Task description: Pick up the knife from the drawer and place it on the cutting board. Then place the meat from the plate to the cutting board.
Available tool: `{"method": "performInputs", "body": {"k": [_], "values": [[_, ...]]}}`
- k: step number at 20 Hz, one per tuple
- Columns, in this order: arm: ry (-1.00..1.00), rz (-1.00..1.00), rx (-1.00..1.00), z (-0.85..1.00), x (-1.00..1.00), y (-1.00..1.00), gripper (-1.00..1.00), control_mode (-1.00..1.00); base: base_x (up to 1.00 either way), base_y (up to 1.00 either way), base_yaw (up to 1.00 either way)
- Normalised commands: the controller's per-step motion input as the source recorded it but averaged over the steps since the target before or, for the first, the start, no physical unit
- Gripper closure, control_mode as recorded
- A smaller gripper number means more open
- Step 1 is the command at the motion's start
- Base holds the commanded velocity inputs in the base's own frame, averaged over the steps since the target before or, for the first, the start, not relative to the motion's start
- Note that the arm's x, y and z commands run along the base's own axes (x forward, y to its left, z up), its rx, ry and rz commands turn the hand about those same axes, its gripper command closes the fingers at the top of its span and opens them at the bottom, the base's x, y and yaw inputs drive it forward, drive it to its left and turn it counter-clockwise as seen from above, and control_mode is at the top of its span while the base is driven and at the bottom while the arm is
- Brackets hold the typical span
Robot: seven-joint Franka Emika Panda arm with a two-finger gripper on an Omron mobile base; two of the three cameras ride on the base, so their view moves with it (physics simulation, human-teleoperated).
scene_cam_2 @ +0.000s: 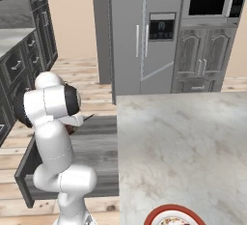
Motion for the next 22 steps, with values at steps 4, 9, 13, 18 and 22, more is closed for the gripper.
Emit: {"method": "performInputs", "body": {"k": [4,9,13,18,22], "values": [[0.00,0.00,0.00,0.09,-0.18,0.00,1.00,-1.00,0.00,0.00,0.00],[-0.03,0.00,0.00,0.35,-0.11,0.00,1.00,-1.00,0.00,0.00,0.00],[-0.03,0.00,0.01,0.31,-0.33,-0.03,1.00,-1.00,0.00,0.00,0.00],[-0.03,0.00,0.00,0.35,-0.19,-0.01,1.00,-1.00,0.00,0.00,0.00],[-0.05,0.00,0.00,0.14,-0.29,0.00,1.00,-1.00,0.00,0.00,0.00]]}}
